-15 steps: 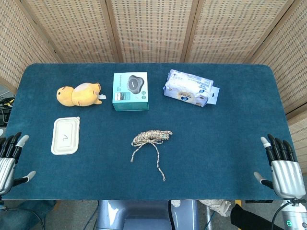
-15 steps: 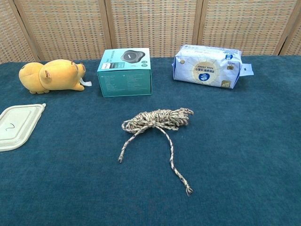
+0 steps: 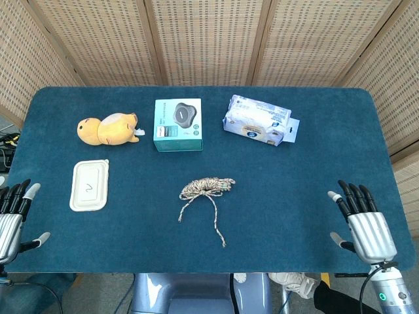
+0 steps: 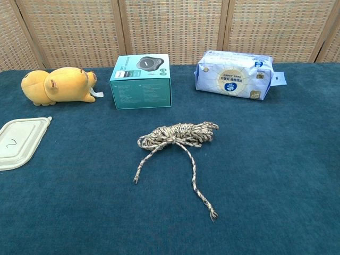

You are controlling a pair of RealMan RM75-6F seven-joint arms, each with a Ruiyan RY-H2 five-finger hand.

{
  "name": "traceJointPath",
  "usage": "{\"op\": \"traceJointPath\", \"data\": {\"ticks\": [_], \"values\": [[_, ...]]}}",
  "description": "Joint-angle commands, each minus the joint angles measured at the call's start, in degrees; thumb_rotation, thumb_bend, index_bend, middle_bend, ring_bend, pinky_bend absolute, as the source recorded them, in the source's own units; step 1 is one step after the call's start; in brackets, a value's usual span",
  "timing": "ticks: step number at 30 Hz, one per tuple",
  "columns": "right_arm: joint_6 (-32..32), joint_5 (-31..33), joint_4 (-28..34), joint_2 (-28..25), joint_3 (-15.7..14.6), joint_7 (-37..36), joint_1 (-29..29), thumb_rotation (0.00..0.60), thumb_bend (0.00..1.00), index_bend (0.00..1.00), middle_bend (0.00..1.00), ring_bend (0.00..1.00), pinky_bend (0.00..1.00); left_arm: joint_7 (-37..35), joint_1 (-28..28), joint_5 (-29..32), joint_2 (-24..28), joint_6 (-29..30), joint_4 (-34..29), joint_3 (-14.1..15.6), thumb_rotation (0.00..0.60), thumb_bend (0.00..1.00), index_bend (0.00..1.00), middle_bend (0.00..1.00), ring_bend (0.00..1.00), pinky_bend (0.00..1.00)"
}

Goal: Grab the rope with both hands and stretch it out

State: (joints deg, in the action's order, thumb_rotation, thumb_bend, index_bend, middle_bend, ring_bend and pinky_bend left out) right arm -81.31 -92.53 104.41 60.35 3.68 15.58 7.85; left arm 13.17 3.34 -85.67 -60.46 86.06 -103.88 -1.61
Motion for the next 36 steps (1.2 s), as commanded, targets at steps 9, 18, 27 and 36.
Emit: {"op": "traceJointPath", "data": {"ticks": [9,18,27,36], "values": [[20.7,-10.9,-5.9,0.2,-0.9,-8.1,17.5,0.6,0.16,0.37,0.0,0.0,0.0,2.7,1.6,3.1,-1.9,-2.7,1.0,-1.0,0.6,0.0,0.0,0.0,0.0,0.0],[36.3,-8.3,-6.6,10.5,0.1,-1.6,28.2,0.6,0.21,0.39,0.0,0.0,0.0,4.7,2.9,5.5,-3.7,-4.7,2.4,-1.5,0.6,0.0,0.0,0.0,0.0,0.0],[42.6,-2.2,-6.9,17.3,1.3,6.9,32.5,0.6,0.21,0.42,0.0,0.0,0.0,5.5,3.5,6.6,-4.2,-5.6,2.7,-1.5,0.6,0.0,0.0,0.0,0.0,0.0],[43.9,2.7,-7.9,21.9,1.8,13.0,34.5,0.6,0.21,0.43,0.0,0.0,0.0,5.5,3.8,6.8,-4.4,-6.1,2.9,-1.3,0.6,0.0,0.0,0.0,0.0,0.0]]}}
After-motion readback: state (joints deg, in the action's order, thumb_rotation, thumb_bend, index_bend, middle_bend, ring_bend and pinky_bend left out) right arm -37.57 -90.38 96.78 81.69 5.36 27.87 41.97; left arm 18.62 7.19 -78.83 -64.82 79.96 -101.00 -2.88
